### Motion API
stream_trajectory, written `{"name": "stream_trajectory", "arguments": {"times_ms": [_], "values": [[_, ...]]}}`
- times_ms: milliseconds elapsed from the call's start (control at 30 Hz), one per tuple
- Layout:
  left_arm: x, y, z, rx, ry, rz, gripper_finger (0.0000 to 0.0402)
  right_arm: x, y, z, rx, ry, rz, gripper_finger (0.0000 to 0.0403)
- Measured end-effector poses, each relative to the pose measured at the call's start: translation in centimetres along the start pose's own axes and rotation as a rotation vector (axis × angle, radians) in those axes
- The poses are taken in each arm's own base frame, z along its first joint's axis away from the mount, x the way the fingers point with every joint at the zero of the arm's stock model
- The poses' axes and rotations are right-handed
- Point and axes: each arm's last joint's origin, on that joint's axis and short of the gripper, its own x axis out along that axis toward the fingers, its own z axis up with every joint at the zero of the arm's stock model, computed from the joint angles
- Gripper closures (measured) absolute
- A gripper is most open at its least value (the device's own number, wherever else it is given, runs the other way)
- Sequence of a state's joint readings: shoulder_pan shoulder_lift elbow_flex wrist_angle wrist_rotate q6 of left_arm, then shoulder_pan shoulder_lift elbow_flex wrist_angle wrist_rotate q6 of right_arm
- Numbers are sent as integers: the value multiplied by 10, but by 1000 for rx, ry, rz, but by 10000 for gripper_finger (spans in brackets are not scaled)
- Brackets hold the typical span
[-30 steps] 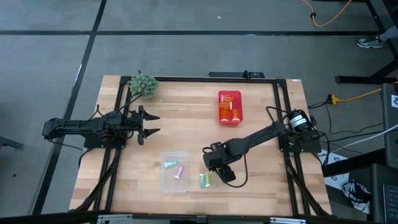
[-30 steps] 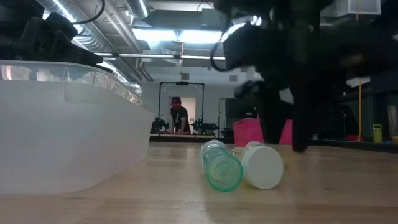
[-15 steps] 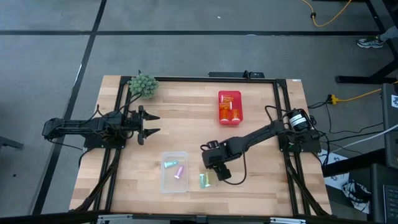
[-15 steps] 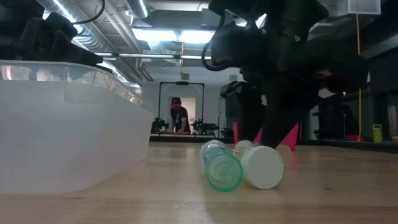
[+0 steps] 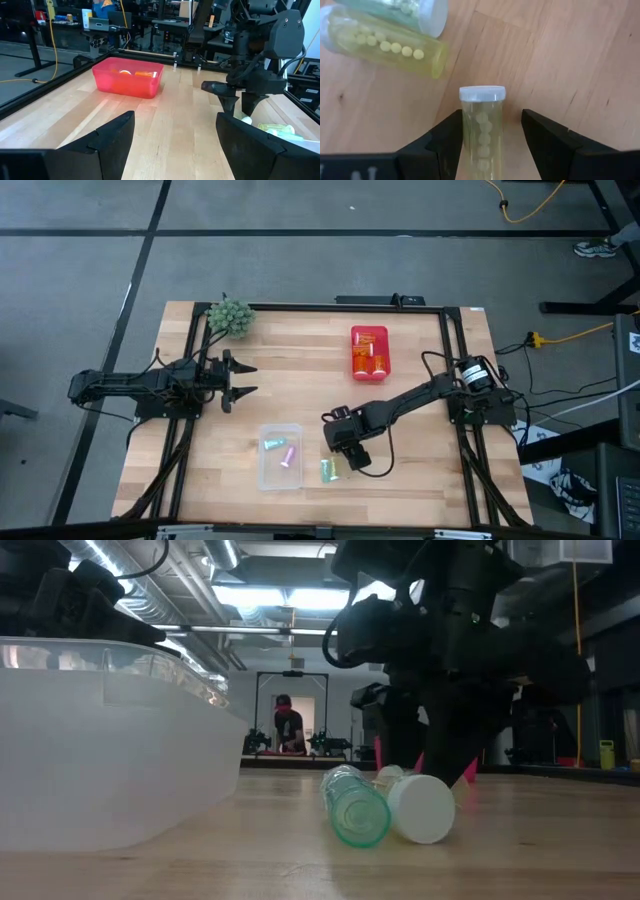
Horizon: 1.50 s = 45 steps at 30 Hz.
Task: Pick and place medicine bottles into bin by pill shape (circle, oval)
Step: Put the small yellow pill bottle into the transparent bin
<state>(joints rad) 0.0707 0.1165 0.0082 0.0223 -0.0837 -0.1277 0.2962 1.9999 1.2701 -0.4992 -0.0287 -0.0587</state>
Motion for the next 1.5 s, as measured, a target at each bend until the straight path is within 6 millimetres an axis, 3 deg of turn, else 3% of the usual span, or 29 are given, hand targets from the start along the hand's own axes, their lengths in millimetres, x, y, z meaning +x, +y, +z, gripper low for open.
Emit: {"name": "stream_trajectory", "arguments": {"times_ms": [200, 467, 600, 867, 1033, 1167, 1500], "values": [[0, 0, 0, 0, 0, 0, 129, 0, 0, 0, -2, -2, 0, 208], [0, 0, 0, 0, 0, 0, 129, 0, -1, 0, -5, -3, -1, 292], [0, 0, 0, 0, 0, 0, 129, 0, -5, 0, 1, -3, -39, 315], [0, 0, 0, 0, 0, 0, 129, -13, -22, 12, 53, -16, -561, 308], [0, 0, 0, 0, 0, 0, 129, -26, -27, 28, 98, -90, -774, 307], [0, 0, 0, 0, 0, 0, 129, -33, -30, 42, 165, -219, -851, 307], [0, 0, 0, 0, 0, 0, 129, -48, -31, 72, 252, -557, -844, 306]]}}
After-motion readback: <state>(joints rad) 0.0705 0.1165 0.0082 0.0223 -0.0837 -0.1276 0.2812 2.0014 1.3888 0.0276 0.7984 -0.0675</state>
